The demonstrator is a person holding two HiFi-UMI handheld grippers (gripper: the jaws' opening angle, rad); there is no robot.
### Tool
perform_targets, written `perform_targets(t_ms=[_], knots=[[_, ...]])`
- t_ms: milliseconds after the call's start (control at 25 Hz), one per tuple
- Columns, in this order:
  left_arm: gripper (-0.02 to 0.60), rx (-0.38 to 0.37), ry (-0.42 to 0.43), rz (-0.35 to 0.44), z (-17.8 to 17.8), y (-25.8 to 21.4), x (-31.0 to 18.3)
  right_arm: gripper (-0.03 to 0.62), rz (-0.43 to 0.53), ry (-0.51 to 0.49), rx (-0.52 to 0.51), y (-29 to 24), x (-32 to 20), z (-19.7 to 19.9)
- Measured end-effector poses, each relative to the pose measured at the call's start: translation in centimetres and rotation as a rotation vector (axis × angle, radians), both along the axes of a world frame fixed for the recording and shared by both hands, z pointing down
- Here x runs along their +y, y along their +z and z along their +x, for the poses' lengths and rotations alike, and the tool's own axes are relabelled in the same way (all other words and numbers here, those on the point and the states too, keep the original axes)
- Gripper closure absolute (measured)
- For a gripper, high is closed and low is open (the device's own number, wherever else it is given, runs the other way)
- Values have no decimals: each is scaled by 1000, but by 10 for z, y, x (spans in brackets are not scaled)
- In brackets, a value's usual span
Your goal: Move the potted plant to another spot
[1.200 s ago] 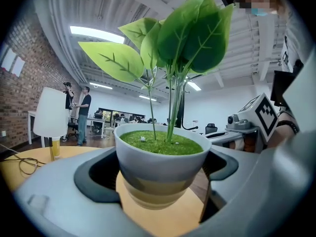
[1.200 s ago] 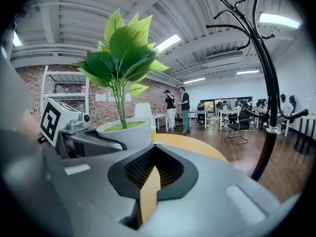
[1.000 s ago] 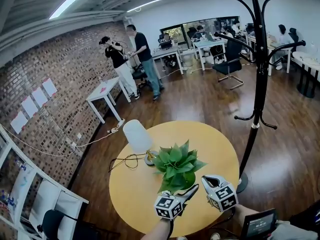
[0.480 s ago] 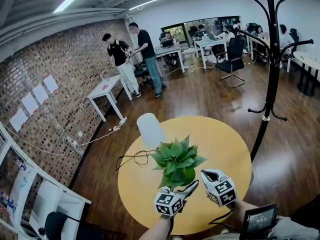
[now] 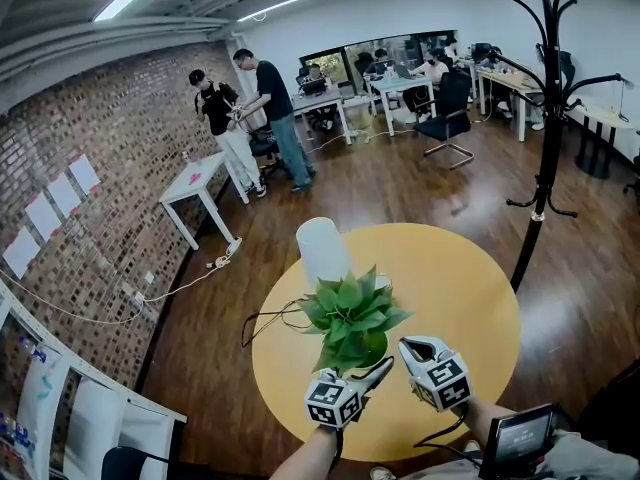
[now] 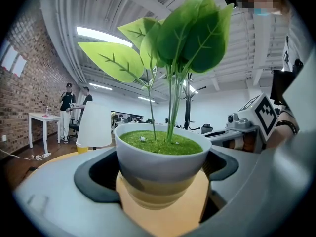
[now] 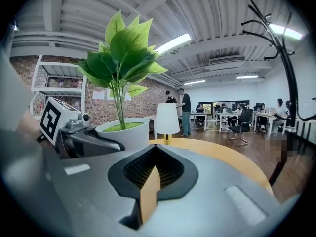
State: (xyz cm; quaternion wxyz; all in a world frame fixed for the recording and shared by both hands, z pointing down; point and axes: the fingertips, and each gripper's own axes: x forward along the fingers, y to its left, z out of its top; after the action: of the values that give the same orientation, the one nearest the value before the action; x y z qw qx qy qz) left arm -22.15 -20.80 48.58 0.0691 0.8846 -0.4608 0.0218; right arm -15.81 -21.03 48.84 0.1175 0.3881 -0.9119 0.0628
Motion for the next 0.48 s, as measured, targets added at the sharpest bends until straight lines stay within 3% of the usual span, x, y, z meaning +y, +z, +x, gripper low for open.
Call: perform_targets(t_ms=[160,480], knots=[[72,6,30,-9,-25,3,4,586,-4,26,11,2,6,-26],[72,9,59,-16,-26,4,6,586,-17,52,25,4,10,-29]])
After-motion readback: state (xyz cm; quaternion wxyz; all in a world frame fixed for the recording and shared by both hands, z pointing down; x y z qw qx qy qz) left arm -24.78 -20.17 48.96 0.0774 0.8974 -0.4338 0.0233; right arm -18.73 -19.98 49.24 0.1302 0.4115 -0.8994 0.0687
